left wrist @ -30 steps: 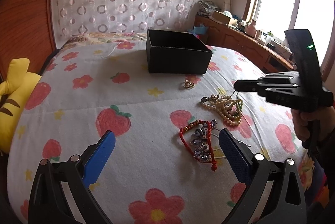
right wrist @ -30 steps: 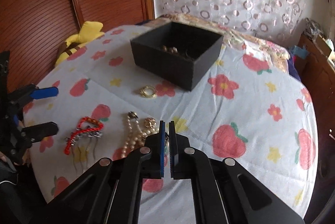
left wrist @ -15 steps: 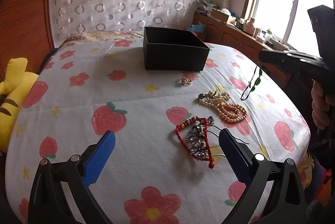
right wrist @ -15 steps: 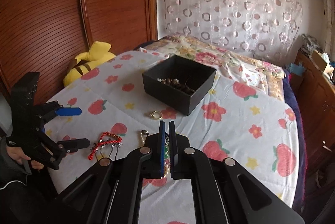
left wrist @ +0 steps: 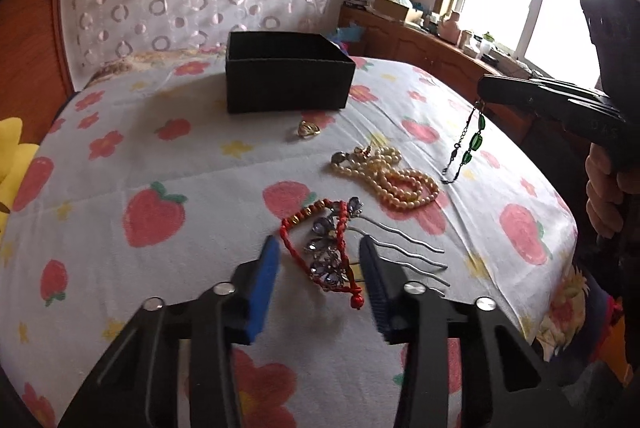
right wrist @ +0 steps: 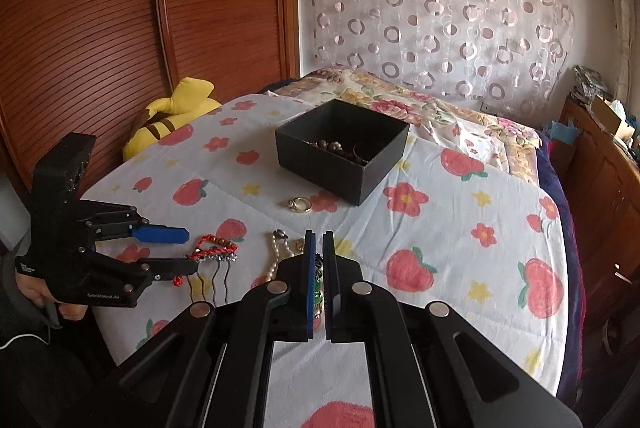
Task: Organize jewelry
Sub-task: 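Grasp the red beaded strand with the left tool while the right tool holds the green necklace, then lower the red strand into the black box with the left tool while the right releases the green necklace there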
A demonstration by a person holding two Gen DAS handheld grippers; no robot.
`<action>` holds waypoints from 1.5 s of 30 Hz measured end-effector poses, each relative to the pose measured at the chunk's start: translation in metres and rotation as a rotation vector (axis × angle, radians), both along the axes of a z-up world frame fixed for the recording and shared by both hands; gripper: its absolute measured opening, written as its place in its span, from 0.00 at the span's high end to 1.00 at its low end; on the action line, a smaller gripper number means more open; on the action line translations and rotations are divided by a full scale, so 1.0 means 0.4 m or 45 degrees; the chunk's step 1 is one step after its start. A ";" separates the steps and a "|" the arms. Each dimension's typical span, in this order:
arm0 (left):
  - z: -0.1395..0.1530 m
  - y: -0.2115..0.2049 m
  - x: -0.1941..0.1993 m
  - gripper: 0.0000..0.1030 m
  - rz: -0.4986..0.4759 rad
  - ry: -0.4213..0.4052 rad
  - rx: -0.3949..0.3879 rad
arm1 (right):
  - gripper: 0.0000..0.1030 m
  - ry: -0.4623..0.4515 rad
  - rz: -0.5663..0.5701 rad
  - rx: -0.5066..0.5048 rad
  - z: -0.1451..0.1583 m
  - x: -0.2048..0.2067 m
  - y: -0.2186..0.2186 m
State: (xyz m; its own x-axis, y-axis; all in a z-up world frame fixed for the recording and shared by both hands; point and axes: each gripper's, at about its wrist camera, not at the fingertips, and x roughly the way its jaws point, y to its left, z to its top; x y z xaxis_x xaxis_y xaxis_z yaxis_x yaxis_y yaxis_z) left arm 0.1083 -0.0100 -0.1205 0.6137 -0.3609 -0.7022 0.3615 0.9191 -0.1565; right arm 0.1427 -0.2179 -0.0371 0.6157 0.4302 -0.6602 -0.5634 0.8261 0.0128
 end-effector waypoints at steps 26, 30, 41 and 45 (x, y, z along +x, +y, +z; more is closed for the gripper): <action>0.009 -0.046 0.061 0.94 -0.163 0.076 0.020 | 0.96 0.021 -0.014 0.016 -0.039 -0.002 -0.018; 0.029 -0.039 0.050 0.98 -0.155 0.050 0.004 | 0.96 0.024 -0.018 0.017 -0.043 0.000 -0.022; 0.096 0.004 0.050 0.98 -0.126 -0.008 -0.081 | 0.96 0.025 -0.020 0.018 -0.048 0.001 -0.026; 0.135 0.025 0.049 0.98 -0.117 -0.037 -0.128 | 0.96 0.012 -0.015 0.029 -0.041 0.000 -0.025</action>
State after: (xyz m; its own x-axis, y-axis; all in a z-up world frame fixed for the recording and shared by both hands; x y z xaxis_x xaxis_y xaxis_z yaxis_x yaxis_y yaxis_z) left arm 0.1280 0.0000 -0.0664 0.5945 -0.4838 -0.6422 0.4489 0.8624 -0.2341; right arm 0.1428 -0.2278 -0.0534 0.6145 0.4381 -0.6561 -0.5534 0.8321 0.0372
